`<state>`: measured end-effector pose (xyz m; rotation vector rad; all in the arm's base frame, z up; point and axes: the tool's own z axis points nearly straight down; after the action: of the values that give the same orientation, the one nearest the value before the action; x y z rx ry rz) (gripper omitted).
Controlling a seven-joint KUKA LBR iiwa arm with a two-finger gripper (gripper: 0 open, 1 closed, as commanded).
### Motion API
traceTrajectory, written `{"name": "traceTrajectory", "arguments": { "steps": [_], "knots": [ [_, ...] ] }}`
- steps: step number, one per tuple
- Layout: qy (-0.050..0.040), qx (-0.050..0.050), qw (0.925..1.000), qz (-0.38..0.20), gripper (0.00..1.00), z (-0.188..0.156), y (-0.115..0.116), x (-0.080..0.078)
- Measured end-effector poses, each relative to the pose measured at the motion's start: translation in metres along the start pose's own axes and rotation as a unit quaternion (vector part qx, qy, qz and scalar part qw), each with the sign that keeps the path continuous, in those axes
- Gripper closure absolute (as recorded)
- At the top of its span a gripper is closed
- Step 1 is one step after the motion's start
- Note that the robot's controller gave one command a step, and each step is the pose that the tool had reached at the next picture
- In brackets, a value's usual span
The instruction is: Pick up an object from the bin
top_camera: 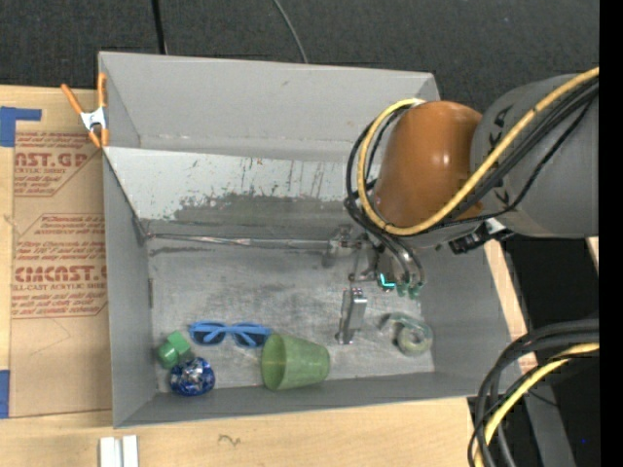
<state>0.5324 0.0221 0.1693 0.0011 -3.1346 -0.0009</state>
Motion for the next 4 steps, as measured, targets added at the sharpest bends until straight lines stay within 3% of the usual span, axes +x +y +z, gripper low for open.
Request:
{"name": "traceTrajectory", "arguments": {
  "steps": [1, 2, 3, 4],
  "knots": [
    [-0.001, 0.004, 0.9928, -0.12, 0.0, 0.074, 0.054, 0.016],
    [-0.0052, -0.001, 0.9815, -0.191, 0.0, 0.062, 0.202, 0.019],
    [-0.0022, 0.002, 0.9936, -0.113, 0.0, 0.066, 0.112, 0.031],
    [-0.0046, 0.0, 0.9999, 0.011, 0.0, 0.098, 0.154, -0.001]
  ]
}}
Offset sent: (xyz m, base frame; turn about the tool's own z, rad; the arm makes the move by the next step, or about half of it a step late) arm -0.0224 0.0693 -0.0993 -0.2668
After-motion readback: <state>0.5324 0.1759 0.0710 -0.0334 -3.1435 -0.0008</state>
